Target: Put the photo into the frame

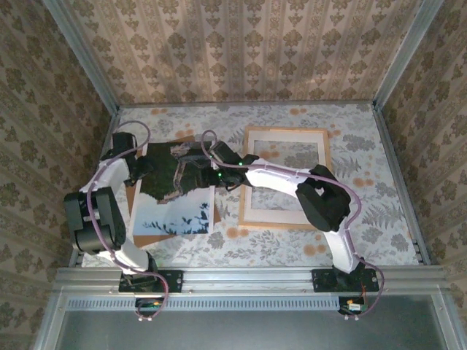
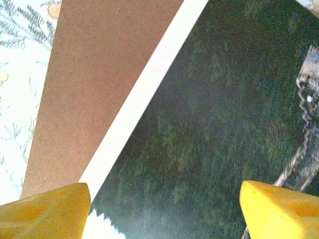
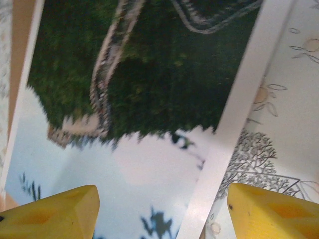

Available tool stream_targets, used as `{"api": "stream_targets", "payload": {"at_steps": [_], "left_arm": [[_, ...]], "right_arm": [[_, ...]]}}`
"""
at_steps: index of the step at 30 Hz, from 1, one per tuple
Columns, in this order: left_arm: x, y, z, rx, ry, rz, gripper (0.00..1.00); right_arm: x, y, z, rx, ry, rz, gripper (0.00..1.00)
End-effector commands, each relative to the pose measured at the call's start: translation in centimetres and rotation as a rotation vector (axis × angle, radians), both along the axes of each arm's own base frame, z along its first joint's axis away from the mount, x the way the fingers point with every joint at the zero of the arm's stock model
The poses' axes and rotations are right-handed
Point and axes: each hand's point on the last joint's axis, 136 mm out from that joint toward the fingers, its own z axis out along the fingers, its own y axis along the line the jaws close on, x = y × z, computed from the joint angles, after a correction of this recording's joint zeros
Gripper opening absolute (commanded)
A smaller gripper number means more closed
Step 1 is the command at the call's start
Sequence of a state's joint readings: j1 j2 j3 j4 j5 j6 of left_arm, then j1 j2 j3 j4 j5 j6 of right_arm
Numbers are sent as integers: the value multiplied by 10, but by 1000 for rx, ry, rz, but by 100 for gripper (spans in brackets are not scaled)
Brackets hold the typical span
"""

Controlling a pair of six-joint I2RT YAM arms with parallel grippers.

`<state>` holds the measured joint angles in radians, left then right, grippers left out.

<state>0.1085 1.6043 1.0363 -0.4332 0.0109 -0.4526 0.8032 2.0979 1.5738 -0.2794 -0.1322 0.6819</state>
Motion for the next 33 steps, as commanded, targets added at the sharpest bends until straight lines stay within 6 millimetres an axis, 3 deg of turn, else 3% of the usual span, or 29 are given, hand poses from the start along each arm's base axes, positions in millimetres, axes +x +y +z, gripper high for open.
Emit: {"api": "stream_targets", "payload": {"at_steps": [1,6,16,27,33], "left_arm": [[19,4,-4,-13,4,-8,80],[23,9,-25,-66,43,-9,80],[13,7,-40,-109,55,-10,81],[0,-1,-56,-154,52,-7,81],[0,0,-55,-149,44,-10,81]], "right_arm": [[11,-1,-15,10,66,-115,69],[13,2,-38,-10,120,-134,67],[12,7,-62,26,208,-170,62],[23,23,-58,215,247,-206,54],[30,27,-48,295,251,-208,52]]}}
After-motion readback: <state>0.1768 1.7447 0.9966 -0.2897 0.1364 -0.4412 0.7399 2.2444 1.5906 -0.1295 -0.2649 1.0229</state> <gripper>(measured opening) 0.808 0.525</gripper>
